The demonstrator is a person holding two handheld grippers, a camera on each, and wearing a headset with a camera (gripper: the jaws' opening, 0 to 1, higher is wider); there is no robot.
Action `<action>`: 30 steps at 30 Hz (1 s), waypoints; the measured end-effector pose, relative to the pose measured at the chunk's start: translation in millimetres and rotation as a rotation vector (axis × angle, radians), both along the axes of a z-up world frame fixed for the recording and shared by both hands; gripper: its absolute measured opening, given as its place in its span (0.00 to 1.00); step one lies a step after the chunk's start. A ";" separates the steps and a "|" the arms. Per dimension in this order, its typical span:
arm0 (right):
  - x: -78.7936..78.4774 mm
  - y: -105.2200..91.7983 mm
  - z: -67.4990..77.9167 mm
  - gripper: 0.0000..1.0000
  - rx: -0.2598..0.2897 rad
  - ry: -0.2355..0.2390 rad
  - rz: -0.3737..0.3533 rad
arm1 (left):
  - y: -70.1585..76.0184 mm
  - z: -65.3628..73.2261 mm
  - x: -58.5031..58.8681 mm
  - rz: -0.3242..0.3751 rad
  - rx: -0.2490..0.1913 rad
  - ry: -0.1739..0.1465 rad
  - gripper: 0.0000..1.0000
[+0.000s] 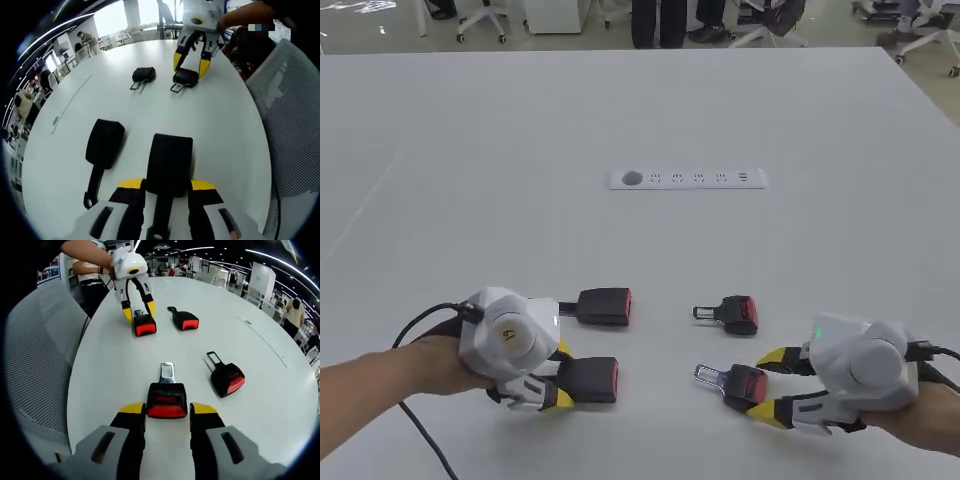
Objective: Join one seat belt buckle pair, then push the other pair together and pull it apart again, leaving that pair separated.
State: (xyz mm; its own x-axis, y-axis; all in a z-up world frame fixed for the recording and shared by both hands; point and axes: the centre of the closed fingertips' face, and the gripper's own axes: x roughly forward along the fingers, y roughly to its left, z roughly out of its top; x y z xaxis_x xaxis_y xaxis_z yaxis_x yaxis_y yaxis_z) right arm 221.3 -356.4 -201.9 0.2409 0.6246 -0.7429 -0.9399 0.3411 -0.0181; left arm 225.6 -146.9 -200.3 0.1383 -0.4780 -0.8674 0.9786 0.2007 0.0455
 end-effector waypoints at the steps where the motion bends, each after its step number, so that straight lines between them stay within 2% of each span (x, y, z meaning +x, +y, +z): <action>1: 0.4 -0.1 -1.3 0.33 -0.001 0.003 0.000 | 0.4 -1.1 -0.2 -0.003 0.003 0.001 0.34; 9: -2.9 1.1 -2.0 0.32 -0.008 0.013 0.001 | 1.6 -6.2 0.5 -0.032 0.020 0.004 0.33; 13: -3.8 1.7 -0.8 0.32 -0.010 0.015 0.000 | 0.6 -5.4 0.1 -0.034 0.010 0.013 0.33; 15: -1.6 0.5 -4.7 0.32 -0.009 0.015 0.001 | 0.5 -5.6 0.2 -0.045 0.005 0.015 0.33; 20: -3.0 0.6 -3.3 0.32 -0.010 0.019 0.008 | 0.0 -5.8 0.0 -0.066 0.011 0.017 0.32; 30: -3.8 1.5 -0.1 0.31 -0.027 0.026 0.042 | -2.0 -4.1 -2.5 -0.058 0.013 0.034 0.32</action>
State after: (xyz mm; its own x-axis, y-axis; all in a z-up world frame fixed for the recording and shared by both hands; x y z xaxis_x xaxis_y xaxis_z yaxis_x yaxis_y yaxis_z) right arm 217.5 -354.9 -202.0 0.1951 0.6134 -0.7653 -0.9536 0.3010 -0.0019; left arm 223.2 -148.9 -204.4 0.0812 -0.4731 -0.8772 0.9896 0.1428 0.0146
